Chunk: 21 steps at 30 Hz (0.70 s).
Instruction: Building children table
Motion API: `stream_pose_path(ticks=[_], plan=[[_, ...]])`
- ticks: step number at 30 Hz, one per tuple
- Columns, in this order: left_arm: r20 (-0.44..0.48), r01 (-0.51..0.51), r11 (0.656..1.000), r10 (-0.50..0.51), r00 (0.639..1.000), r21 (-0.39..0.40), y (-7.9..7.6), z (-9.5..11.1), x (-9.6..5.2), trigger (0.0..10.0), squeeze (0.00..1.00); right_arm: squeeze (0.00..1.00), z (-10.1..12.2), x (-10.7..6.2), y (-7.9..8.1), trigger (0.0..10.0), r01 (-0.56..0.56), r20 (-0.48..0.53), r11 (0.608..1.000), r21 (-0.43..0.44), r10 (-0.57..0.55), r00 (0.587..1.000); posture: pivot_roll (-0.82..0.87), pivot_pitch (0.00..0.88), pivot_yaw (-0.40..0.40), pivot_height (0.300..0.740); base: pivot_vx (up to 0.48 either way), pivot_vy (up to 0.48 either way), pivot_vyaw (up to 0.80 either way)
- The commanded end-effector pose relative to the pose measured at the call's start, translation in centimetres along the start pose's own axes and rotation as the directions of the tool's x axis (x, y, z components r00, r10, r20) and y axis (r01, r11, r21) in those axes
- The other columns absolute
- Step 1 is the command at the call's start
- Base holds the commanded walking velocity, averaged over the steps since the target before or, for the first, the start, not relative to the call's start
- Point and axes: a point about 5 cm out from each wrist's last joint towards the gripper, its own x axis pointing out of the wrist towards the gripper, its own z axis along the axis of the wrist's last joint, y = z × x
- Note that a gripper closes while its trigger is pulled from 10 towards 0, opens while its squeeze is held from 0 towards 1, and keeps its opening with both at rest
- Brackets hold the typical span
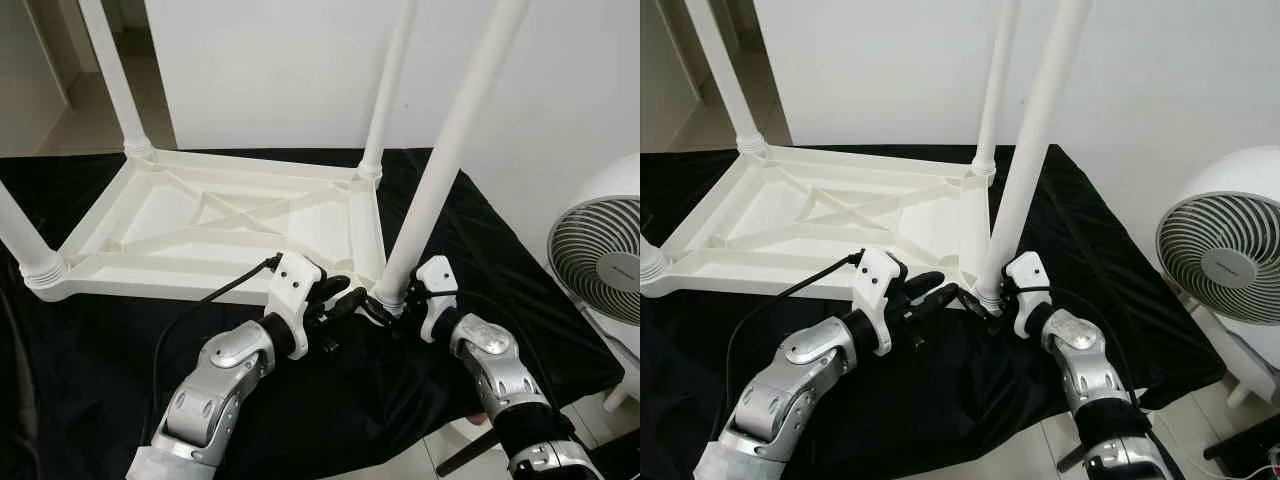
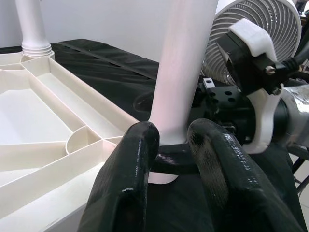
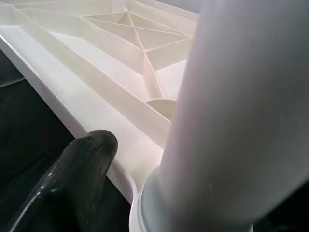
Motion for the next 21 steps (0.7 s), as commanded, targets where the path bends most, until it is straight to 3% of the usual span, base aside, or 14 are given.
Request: stream_pose_path(ticks=[1, 6, 7, 15, 21], plan=[[-0.003, 0.014, 1.0, -0.014, 1.0, 0.004, -0.1, 0.1, 0.2, 10.0, 0.0, 0.0, -0.2, 0.1, 0.0, 10.0, -0.036, -0.012, 0.999, -0.018, 0.035, 0.999, 0.02, 0.005, -0.017, 0.74, 0.0, 0.0, 0.0], [-0.005, 0.015, 1.0, -0.015, 1.0, 0.005, -0.1, 0.1, 0.2, 10.0, 0.0, 0.0, -0.1, 0.1, -0.3, 10.0, -0.062, -0.011, 0.998, -0.024, 0.062, 0.998, 0.02, 0.005, -0.015, 0.74, 0.0, 0.0, 0.0], [-0.006, 0.015, 1.0, -0.015, 1.0, 0.005, -0.1, 0.2, 0.2, 10.0, 0.0, 0.0, -0.3, 0.1, -0.3, 0.0, -0.069, -0.017, 0.997, -0.021, 0.069, 0.997, 0.02, 0.008, -0.014, 0.74, 0.0, 0.0, 0.0], [-0.008, 0.013, 1.0, -0.013, 1.0, 0.002, -0.2, 0.1, 0.1, 10.0, 0.0, 0.0, -1.8, -0.8, 0.2, 0.0, -0.099, -0.038, 0.994, 0.036, 0.1, 0.994, 0.02, 0.017, -0.014, 0.74, 0.0, 0.0, 0.0], [-0.008, 0.013, 1.0, -0.013, 1.0, -0.003, -0.2, 0.0, 0.1, 10.0, 0.0, 0.0, -2.7, -1.4, 0.4, 0.0, 0.021, -0.043, 0.996, 0.083, -0.017, 0.999, 0.02, 0.019, -0.015, 0.74, 0.0, 0.0, 0.0]])
